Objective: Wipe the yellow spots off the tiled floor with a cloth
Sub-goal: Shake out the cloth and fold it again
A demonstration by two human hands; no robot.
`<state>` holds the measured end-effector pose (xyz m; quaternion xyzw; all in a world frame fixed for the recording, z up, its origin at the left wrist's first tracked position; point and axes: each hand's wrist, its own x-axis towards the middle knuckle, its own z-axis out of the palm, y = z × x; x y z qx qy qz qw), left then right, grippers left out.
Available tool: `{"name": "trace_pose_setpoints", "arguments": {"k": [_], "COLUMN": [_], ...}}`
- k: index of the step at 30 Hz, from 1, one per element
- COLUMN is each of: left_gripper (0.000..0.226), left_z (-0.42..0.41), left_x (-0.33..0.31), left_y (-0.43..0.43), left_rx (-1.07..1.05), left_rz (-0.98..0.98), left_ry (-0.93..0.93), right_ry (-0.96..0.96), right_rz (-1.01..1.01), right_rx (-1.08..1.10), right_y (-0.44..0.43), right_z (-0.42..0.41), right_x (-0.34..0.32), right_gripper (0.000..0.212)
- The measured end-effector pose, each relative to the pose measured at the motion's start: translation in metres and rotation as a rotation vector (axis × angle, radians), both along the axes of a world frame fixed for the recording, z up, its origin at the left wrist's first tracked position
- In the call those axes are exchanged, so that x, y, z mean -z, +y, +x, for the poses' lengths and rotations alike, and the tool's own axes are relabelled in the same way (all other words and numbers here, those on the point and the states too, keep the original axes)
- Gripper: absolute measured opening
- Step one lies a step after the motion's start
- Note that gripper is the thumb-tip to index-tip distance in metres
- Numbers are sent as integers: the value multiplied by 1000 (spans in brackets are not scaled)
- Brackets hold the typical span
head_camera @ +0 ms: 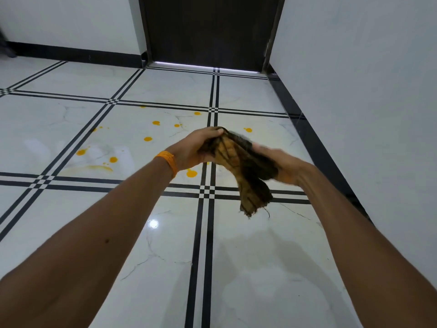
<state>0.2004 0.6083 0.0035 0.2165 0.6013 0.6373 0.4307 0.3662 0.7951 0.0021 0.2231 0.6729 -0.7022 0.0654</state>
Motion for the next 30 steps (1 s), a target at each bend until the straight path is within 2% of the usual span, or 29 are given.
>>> {"name": "trace_pose_setpoints", "arguments": {"k": [2, 4, 7, 9, 11, 12, 15, 16, 17, 20, 22, 24, 27, 30], "left_gripper": [26, 36, 56, 75, 87, 82, 33, 26, 30, 76, 87, 72, 42, 31], "left_z": [6, 13, 15, 17, 22, 24, 25, 25, 23, 16, 8, 5, 6, 7], "left_x": [-10, -17, -9, 3, 7, 6, -4, -4, -4, 0, 0, -1, 3, 9], "left_y": [2, 4, 2, 0, 2, 4, 8, 9, 9, 8, 5, 1, 0, 1], "left_rx": [1, -43, -181, -177, -38, 5, 7, -17, -70, -247, -265, -237, -258, -354], "left_rz": [13, 30, 139, 102, 11, -20, 4, 20, 28, 98, 145, 148, 77, 61], "left_ry": [-45, -92, -262, -367, -348, -314, -272, -268, -262, -268, -255, -191, 2, 51], "right_ry": [-74, 28, 280, 365, 378, 370, 351, 340, 322, 262, 169, 69, -2, -54], "right_rz": [-56, -174, -443, -510, -481, -456, -394, -389, -394, -427, -384, -271, -72, 27], "right_rx": [-166, -188, -65, 56, 131, 145, 191, 237, 290, 375, 339, 327, 497, 562], "right_y": [-10, -20, -26, -26, -29, -31, -35, -34, -32, -20, -16, -15, -15, -9], "right_z": [5, 2, -6, -13, -16, -17, -18, -18, -19, -18, -14, -14, -19, -21], "right_x": [10, 11, -6, -11, -12, -10, -7, -7, -7, -2, 2, 7, 10, 6], "right_gripper": [42, 43, 39, 31, 26, 25, 13, 10, 11, 20, 33, 50, 66, 75]}}
